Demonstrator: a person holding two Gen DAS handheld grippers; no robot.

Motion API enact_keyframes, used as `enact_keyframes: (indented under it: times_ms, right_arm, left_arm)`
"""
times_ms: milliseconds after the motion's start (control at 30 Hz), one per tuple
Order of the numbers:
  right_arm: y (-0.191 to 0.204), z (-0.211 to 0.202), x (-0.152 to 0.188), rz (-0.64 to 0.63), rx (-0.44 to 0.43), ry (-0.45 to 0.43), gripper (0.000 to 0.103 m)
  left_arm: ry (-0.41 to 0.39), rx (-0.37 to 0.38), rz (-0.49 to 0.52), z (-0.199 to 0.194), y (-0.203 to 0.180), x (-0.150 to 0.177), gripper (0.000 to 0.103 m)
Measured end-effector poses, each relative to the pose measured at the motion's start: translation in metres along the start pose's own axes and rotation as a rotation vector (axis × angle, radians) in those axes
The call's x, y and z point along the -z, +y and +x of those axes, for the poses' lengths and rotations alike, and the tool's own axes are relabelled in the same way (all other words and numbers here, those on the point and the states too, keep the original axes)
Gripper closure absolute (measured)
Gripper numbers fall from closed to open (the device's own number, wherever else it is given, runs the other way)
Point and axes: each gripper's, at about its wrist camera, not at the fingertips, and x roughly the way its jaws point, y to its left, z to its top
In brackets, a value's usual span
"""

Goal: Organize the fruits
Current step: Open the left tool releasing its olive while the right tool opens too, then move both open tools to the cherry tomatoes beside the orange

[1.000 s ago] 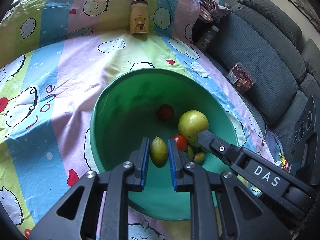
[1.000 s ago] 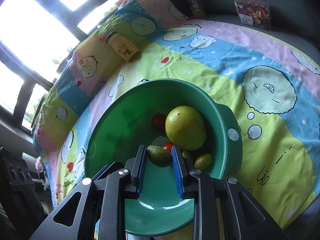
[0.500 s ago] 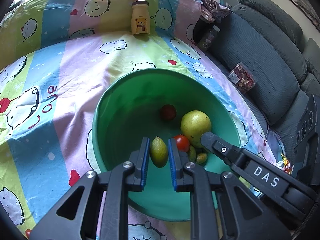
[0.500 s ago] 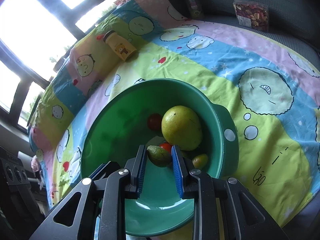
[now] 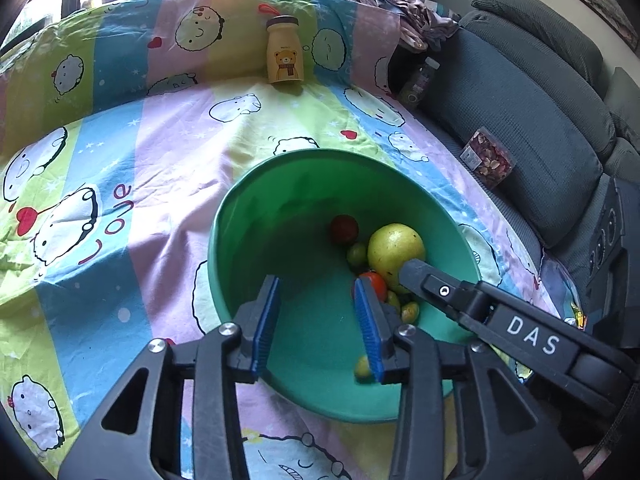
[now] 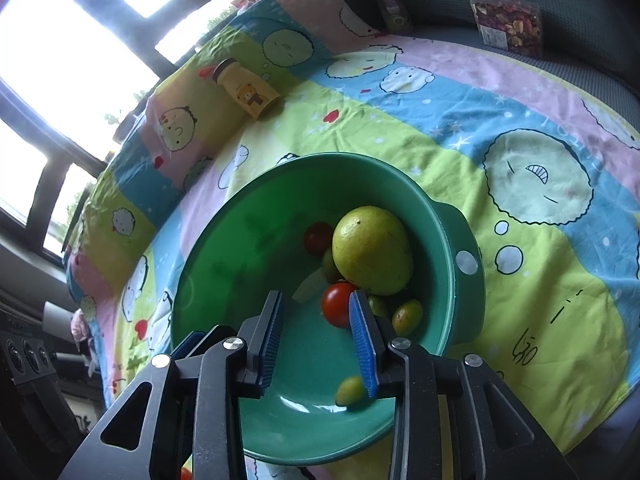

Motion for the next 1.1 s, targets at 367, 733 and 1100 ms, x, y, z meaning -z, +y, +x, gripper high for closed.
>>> enact_keyframes:
  times_ms: [367,733,1100]
  right_arm:
    - [0.044,-0.016,0.018,-0.105,-0.197,0.033,0.043]
    - [0.131,-0.005,0.079,-0.412,-0.370,0.228,0.034]
    - [0.190,0.030,0.144,-0.644,-0.447,0.510,0.034]
  left_arm:
    - [-0.131,-0.086,-0.100,-0.087,0.048,0.030,0.031]
    - [-0.099,-0.279,-0.374,-0.159,0.154,0.111,0.028]
    - [0.019,-0.275,-0.402,-0.162,0.167,0.176,0.038]
